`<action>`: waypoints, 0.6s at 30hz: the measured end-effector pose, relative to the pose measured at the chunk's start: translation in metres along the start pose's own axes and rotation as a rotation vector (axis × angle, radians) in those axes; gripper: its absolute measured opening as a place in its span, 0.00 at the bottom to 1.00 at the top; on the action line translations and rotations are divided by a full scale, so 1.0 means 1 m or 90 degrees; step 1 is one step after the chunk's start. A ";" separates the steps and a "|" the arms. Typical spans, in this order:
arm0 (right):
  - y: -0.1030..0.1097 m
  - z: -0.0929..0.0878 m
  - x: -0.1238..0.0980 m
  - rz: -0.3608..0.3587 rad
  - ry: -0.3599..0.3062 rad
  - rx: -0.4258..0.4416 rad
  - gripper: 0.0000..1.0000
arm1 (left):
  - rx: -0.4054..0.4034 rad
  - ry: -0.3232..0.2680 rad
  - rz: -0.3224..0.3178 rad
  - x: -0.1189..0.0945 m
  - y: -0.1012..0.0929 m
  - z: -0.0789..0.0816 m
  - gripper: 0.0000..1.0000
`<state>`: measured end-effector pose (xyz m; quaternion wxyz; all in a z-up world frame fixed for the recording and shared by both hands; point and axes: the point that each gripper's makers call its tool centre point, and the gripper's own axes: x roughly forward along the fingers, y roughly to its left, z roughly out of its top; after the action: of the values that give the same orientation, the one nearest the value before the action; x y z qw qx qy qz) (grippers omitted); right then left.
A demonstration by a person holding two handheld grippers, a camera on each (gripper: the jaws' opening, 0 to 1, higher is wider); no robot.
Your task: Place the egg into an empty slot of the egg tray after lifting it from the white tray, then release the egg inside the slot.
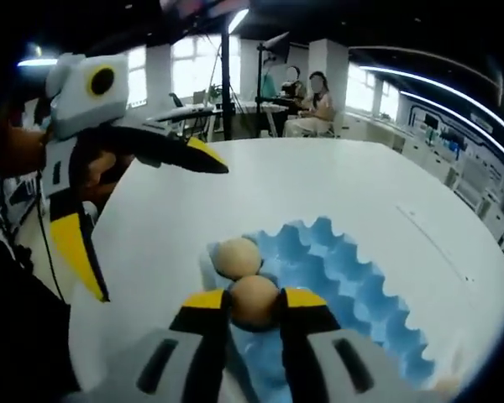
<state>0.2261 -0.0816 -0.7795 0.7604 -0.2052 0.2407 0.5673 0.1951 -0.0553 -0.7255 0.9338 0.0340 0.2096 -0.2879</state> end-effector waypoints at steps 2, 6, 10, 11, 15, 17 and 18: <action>0.000 0.000 0.000 0.000 0.000 -0.002 0.24 | 0.002 0.002 -0.002 0.001 -0.001 0.000 0.93; 0.001 -0.002 -0.001 0.000 -0.013 -0.029 0.25 | 0.001 0.001 -0.003 0.001 -0.002 0.000 0.93; 0.002 -0.003 -0.002 -0.003 -0.021 -0.051 0.25 | 0.003 0.003 0.000 0.000 -0.002 0.000 0.93; 0.002 -0.003 -0.002 -0.002 -0.021 -0.051 0.26 | 0.003 0.003 0.000 0.000 -0.002 0.000 0.93; 0.000 -0.005 -0.016 -0.021 -0.032 -0.029 0.35 | 0.007 0.005 -0.002 0.000 -0.003 -0.001 0.92; -0.005 -0.011 -0.031 -0.043 -0.039 0.001 0.34 | 0.007 0.006 -0.001 0.000 -0.003 -0.001 0.92; -0.009 -0.012 -0.038 -0.057 -0.048 0.013 0.32 | 0.006 0.004 -0.001 0.000 -0.003 0.000 0.92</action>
<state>0.2240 -0.1205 -0.7658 0.7957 -0.1869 0.2081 0.5373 0.1932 -0.0581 -0.7254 0.9327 0.0390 0.2112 -0.2897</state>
